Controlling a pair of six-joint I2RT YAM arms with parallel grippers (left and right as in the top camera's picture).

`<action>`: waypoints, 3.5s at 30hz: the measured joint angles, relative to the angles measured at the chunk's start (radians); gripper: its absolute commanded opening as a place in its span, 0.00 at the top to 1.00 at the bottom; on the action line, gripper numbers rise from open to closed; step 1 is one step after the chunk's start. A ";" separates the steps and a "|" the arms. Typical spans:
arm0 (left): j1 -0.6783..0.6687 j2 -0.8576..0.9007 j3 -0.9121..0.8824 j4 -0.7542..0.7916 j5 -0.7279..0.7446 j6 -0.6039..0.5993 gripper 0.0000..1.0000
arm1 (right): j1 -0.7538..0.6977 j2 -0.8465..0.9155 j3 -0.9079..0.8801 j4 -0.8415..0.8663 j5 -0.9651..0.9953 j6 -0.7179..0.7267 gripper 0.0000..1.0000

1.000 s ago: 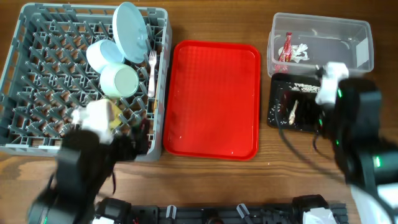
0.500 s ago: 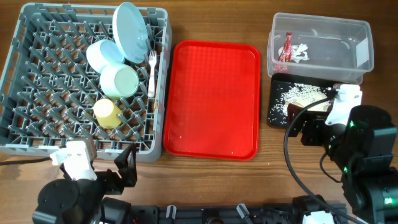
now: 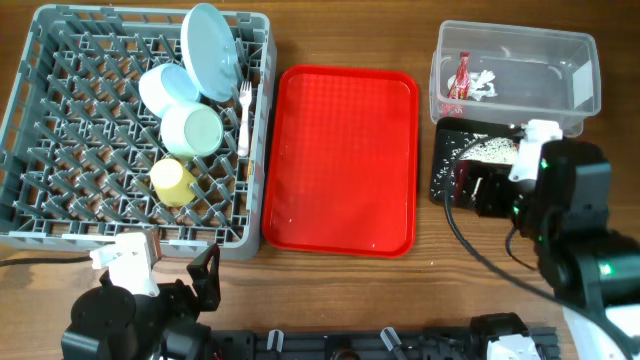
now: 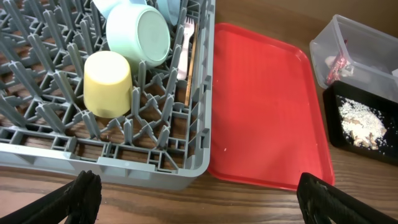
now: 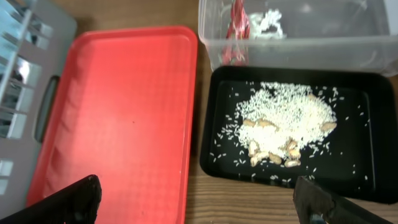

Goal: Sort waste into correct bins and load items into the dishwasher rack

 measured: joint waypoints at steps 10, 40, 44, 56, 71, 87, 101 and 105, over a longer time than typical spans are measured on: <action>0.000 0.000 -0.001 0.000 0.000 0.000 0.00 | 0.000 0.018 -0.014 0.001 0.000 0.000 0.00; 0.000 0.000 -0.005 0.000 0.000 0.000 0.00 | -0.030 -0.793 -0.823 1.044 0.080 -0.053 0.00; 0.000 0.000 -0.005 0.000 0.000 0.000 0.00 | -0.074 -0.828 -0.951 1.182 0.069 -0.056 0.00; 0.000 0.000 -0.005 0.000 0.000 0.000 0.00 | -0.141 -0.892 -1.070 1.022 -0.003 -0.192 0.00; 0.000 0.000 -0.005 0.000 0.000 0.000 0.00 | -0.142 -0.892 -1.076 0.987 -0.020 -0.195 0.00; 0.000 0.000 -0.005 0.000 0.000 0.000 0.00 | -0.142 -0.892 -1.076 0.987 -0.020 -0.195 0.00; 0.008 0.000 -0.005 0.000 0.000 0.000 0.00 | -0.142 -0.892 -1.076 0.987 -0.020 -0.195 0.00; 0.111 0.000 -0.012 0.037 0.000 0.000 0.00 | -0.142 -0.892 -1.076 0.987 -0.020 -0.195 0.00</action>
